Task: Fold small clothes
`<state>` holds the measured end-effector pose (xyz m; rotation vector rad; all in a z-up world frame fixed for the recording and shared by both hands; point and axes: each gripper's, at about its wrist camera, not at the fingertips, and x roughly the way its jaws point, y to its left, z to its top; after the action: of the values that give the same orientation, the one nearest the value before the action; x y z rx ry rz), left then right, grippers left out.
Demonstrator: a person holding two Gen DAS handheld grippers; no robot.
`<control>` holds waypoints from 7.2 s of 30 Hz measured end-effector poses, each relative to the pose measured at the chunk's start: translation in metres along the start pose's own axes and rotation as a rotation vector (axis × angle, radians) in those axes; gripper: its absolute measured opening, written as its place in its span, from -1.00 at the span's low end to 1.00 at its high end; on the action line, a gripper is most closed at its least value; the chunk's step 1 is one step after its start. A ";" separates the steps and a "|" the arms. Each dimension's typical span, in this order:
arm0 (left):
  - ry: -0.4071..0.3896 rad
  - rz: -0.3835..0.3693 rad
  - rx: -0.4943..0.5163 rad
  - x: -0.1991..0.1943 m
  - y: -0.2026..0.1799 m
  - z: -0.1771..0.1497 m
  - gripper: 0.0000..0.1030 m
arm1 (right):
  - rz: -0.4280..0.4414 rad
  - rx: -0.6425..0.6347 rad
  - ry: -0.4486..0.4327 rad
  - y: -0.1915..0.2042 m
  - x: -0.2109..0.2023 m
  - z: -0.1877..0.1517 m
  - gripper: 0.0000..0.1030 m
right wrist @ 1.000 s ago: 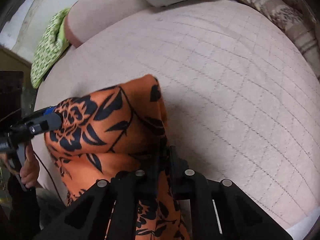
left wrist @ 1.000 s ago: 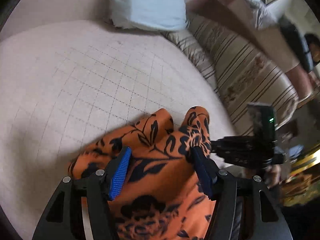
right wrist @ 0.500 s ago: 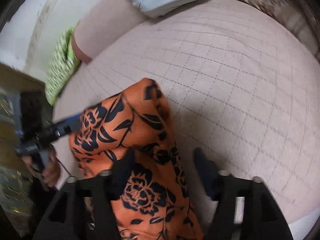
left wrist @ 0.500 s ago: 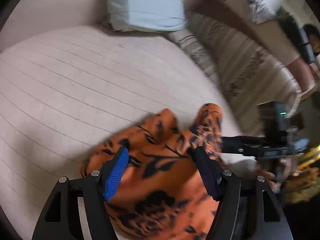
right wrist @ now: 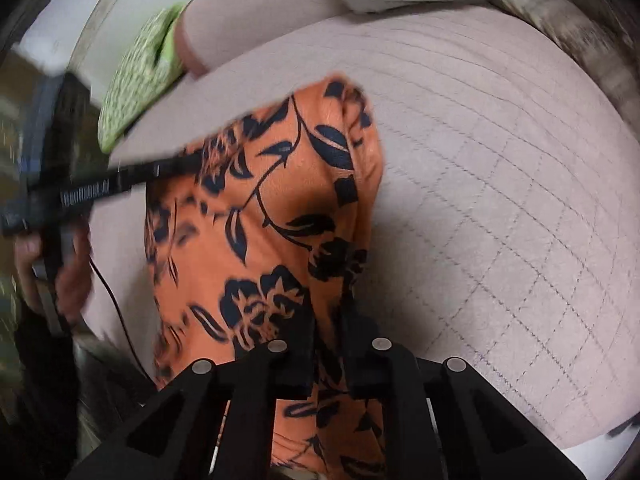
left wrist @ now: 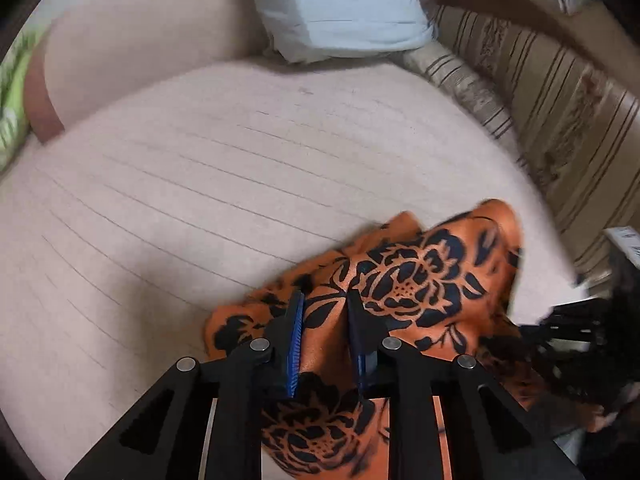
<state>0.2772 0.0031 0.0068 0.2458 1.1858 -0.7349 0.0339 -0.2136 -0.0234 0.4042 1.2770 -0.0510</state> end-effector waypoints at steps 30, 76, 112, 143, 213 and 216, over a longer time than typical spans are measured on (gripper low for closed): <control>-0.016 -0.390 -0.772 0.030 0.085 -0.145 0.34 | 0.253 0.383 0.160 -0.066 0.051 0.010 0.15; -0.149 0.010 -0.703 -0.095 0.242 -0.161 0.00 | 0.345 -0.004 0.222 0.116 0.131 0.111 -0.25; -0.295 -0.155 -0.843 -0.111 0.250 -0.147 0.07 | 0.224 -0.090 -0.106 0.144 0.091 0.104 0.30; -0.191 -0.354 -0.980 -0.046 0.312 -0.136 -0.38 | 0.306 0.094 0.052 0.116 0.162 0.155 -0.83; -0.461 0.498 -0.629 -0.226 -0.044 -0.335 0.15 | 0.044 -0.109 -0.251 0.181 -0.014 -0.112 0.48; -0.475 0.549 -0.596 -0.241 -0.057 -0.336 0.14 | 0.031 -0.153 -0.292 0.193 -0.031 -0.116 0.54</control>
<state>-0.0545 0.2357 0.1076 -0.1043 0.7779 0.0627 -0.0318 -0.0032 0.0303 0.2731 0.9786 0.0135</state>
